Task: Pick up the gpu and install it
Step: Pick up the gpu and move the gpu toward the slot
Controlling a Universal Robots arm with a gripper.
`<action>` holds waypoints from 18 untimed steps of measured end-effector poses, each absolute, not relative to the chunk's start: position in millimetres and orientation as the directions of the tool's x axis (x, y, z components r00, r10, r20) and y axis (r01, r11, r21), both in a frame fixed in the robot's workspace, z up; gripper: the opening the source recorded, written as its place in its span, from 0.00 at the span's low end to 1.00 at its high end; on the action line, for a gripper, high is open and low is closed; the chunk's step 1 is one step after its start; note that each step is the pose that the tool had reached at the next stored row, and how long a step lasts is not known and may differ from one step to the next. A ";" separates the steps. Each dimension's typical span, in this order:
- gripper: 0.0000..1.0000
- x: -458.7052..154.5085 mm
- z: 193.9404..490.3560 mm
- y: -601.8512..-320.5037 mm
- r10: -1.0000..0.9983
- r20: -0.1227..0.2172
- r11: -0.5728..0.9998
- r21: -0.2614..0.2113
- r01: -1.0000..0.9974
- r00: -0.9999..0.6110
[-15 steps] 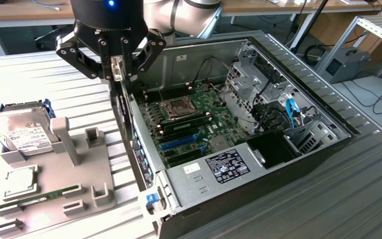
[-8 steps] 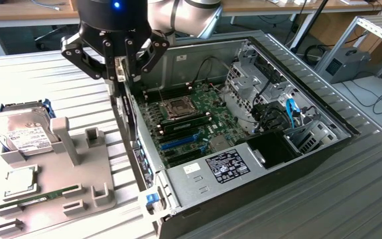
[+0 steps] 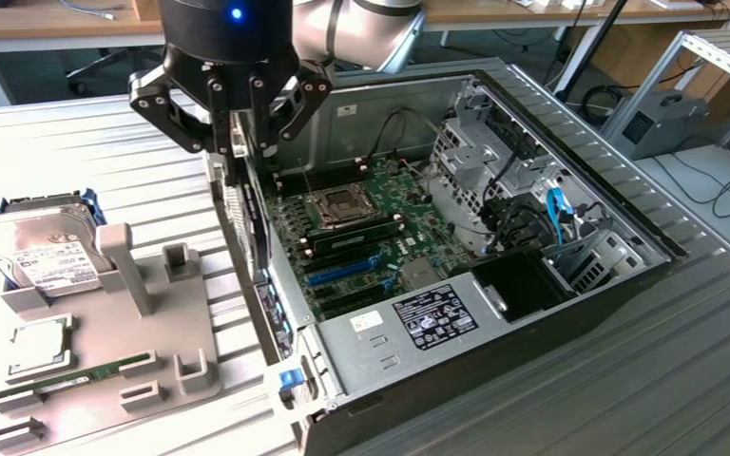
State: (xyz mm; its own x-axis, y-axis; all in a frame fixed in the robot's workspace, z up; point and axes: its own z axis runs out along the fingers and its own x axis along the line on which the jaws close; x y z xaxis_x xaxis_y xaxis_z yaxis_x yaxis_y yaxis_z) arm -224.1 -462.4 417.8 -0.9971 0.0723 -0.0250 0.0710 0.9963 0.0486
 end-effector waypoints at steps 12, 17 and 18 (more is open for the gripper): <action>0.26 -215.7 414.3 -462.4 0.072 -0.025 0.996 0.045 0.071 -0.997; 0.26 -211.7 412.7 -462.4 0.072 -0.025 0.996 0.044 0.071 -0.997; 0.26 -210.8 412.4 -462.4 0.072 -0.025 0.997 0.044 0.071 -0.997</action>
